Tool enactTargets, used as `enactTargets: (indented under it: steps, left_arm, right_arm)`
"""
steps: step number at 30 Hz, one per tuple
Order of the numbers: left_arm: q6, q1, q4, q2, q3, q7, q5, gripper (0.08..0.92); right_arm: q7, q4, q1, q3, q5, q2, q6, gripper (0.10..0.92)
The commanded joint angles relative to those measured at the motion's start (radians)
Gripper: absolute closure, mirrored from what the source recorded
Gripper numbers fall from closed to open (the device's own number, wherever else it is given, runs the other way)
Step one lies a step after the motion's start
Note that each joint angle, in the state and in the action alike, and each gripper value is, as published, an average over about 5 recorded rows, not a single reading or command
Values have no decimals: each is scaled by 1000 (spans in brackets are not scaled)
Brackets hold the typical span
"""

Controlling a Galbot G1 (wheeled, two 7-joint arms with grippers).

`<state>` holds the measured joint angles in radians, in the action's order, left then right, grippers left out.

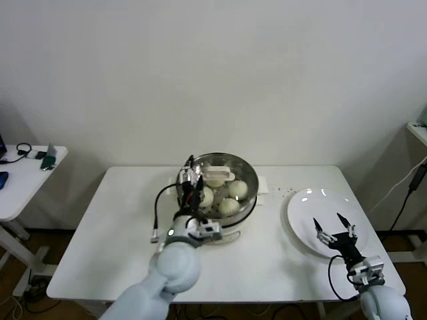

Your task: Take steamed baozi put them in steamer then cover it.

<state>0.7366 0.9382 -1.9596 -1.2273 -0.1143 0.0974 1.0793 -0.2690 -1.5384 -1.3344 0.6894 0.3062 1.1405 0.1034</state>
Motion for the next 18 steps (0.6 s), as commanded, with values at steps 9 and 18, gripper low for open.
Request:
enactTargets:
  steps: [9, 18]
  left_arm:
    - [-619, 529, -196, 63, 667, -295, -889, 177]
    - [-809, 636, -110, -141, 797, -247, -1060, 177]
  right_arm:
    - [-3, -27, -10, -18, 9, -4, 13, 203]
    - [2, -73, -29, -48, 14, 7, 29, 203]
